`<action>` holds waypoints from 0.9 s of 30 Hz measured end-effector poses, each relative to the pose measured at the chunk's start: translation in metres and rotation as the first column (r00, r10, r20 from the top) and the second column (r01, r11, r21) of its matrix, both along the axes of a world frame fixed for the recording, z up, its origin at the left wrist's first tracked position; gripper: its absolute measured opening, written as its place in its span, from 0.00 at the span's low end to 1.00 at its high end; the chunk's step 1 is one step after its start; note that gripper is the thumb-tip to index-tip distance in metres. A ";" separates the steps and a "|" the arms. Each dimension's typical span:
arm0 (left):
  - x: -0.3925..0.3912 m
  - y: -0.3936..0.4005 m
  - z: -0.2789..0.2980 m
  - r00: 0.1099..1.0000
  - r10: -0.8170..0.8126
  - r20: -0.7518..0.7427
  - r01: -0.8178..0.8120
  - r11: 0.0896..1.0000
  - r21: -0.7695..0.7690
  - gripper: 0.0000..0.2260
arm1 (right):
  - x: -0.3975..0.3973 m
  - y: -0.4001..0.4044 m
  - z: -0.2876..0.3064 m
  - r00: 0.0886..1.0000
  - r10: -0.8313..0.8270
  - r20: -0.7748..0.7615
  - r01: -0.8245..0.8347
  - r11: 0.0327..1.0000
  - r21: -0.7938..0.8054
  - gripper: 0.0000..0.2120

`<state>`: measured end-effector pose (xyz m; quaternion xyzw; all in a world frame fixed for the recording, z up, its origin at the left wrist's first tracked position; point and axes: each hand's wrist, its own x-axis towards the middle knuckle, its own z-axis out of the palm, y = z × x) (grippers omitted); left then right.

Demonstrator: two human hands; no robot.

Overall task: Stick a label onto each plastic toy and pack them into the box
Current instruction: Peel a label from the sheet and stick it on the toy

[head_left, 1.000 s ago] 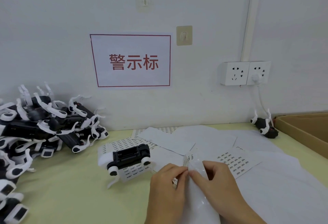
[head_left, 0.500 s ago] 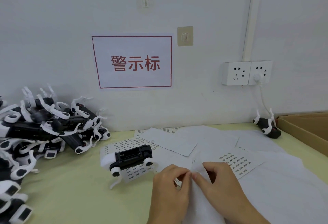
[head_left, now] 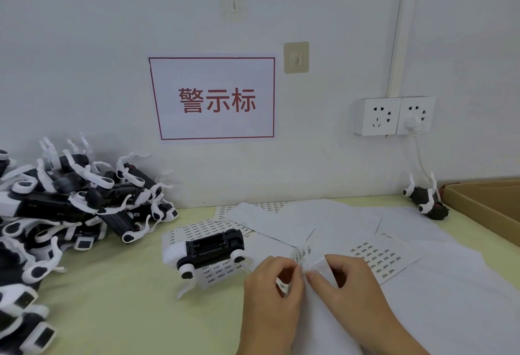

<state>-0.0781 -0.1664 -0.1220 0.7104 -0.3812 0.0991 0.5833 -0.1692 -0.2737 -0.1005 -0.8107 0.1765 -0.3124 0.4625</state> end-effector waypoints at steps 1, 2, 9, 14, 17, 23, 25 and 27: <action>0.000 0.000 0.000 1.000 0.000 0.002 0.000 1.000 0.004 0.10 | 0.000 0.001 0.001 1.000 -0.001 0.003 0.001 1.000 0.006 0.17; -0.001 0.000 0.000 1.000 0.001 0.006 -0.001 1.000 0.008 0.10 | -0.001 0.002 0.001 1.000 -0.003 0.003 0.003 1.000 0.005 0.17; -0.003 0.000 0.000 0.999 0.045 -0.016 -0.044 0.997 0.061 0.09 | -0.001 0.003 0.001 1.000 -0.013 -0.025 0.013 1.000 -0.004 0.17; -0.001 0.002 0.003 0.953 0.044 -0.300 -0.050 0.999 -0.011 0.10 | -0.002 -0.006 0.000 0.984 -0.114 -0.137 0.130 0.985 0.109 0.07; -0.001 0.002 0.006 0.917 0.020 -0.398 -0.038 0.999 -0.037 0.08 | -0.001 -0.006 0.000 0.956 -0.207 -0.208 0.234 0.966 0.113 0.11; -0.002 0.002 0.009 0.906 0.001 -0.422 -0.025 0.998 -0.052 0.07 | -0.001 -0.007 -0.002 0.877 -0.401 -0.266 0.324 0.901 -0.288 0.19; -0.001 0.002 0.008 0.913 0.017 -0.407 -0.040 0.998 -0.047 0.09 | -0.001 -0.006 0.000 0.931 -0.335 -0.145 0.302 0.930 -0.208 0.08; -0.001 0.002 0.007 0.920 0.036 -0.390 -0.056 0.998 -0.040 0.10 | 0.001 -0.003 0.002 0.976 -0.184 -0.113 0.190 0.981 0.042 0.11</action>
